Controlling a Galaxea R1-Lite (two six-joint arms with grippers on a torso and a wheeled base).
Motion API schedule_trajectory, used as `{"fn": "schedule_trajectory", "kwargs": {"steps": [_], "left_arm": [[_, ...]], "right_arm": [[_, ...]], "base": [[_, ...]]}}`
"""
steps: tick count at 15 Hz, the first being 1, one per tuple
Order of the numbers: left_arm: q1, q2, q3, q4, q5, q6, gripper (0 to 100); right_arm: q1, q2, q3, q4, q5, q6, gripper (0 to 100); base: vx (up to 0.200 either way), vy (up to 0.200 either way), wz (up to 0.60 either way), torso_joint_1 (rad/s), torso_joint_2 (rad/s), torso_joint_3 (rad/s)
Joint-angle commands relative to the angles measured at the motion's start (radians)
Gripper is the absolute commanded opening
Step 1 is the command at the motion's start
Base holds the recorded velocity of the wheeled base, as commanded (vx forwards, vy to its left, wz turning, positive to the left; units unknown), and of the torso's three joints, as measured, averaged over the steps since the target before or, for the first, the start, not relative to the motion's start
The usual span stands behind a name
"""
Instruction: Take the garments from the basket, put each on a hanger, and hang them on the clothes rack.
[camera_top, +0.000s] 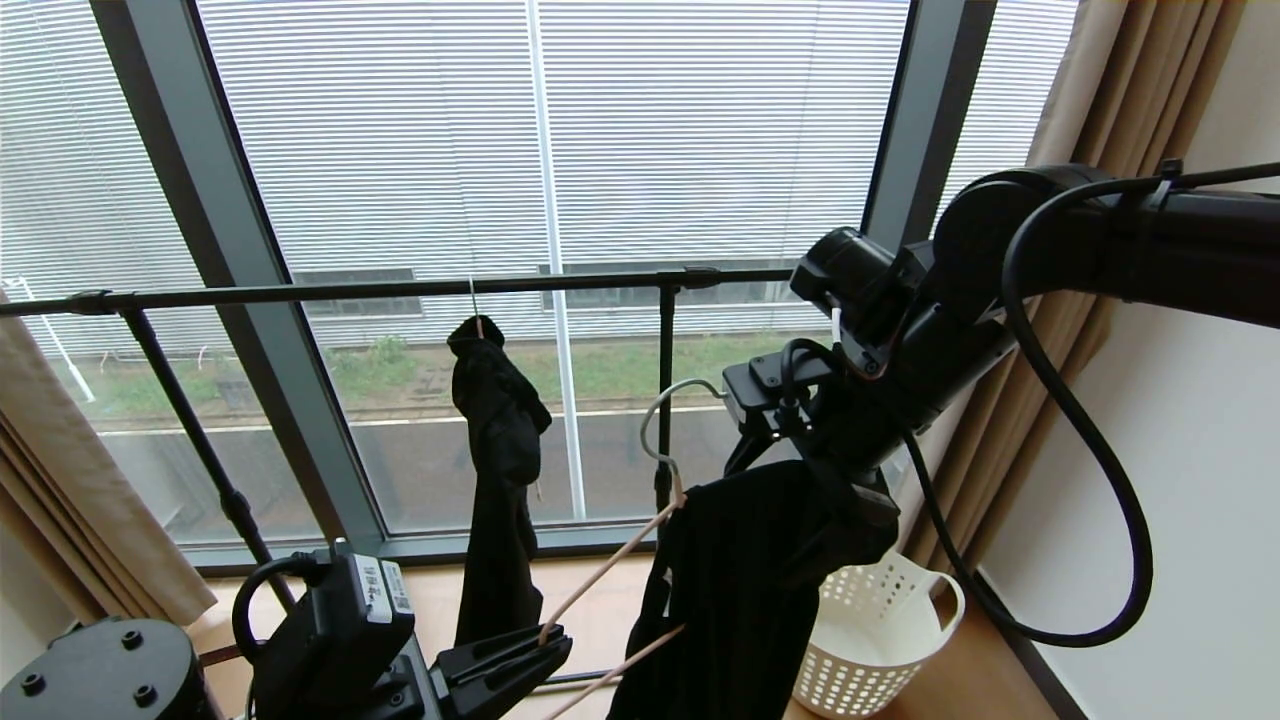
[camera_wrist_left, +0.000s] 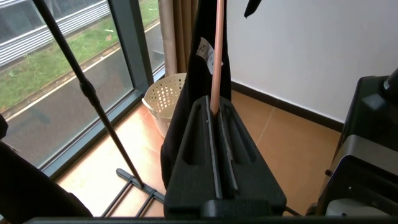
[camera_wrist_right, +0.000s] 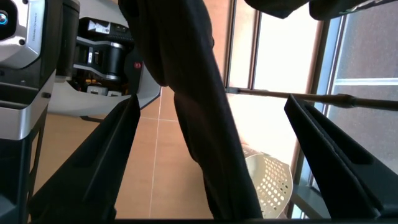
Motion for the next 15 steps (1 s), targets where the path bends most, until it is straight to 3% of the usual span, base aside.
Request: {"fn": "schedule_trajectory", "kwargs": {"steps": [1, 4, 5, 15], "left_arm": [[0.000, 0.001, 0.000, 0.000, 0.001, 0.000, 0], [0.000, 0.001, 0.000, 0.000, 0.001, 0.000, 0], [0.000, 0.001, 0.000, 0.000, 0.001, 0.000, 0], [0.000, 0.000, 0.000, -0.002, 0.001, -0.003, 0]], "right_arm": [[0.007, 0.001, 0.000, 0.000, 0.000, 0.001, 100], [0.007, 0.003, 0.000, 0.000, 0.000, 0.005, 100], [0.007, 0.003, 0.000, 0.000, 0.000, 0.005, 0], [0.007, -0.008, 0.000, 0.012, 0.002, 0.004, 0]], "base": [[0.000, 0.000, 0.00, 0.000, 0.00, 0.000], [0.000, 0.000, 0.00, 0.000, 0.00, 0.000], [0.000, 0.000, 0.00, 0.000, 0.00, 0.000], [0.000, 0.000, 0.00, 0.000, 0.00, 0.000]]}}
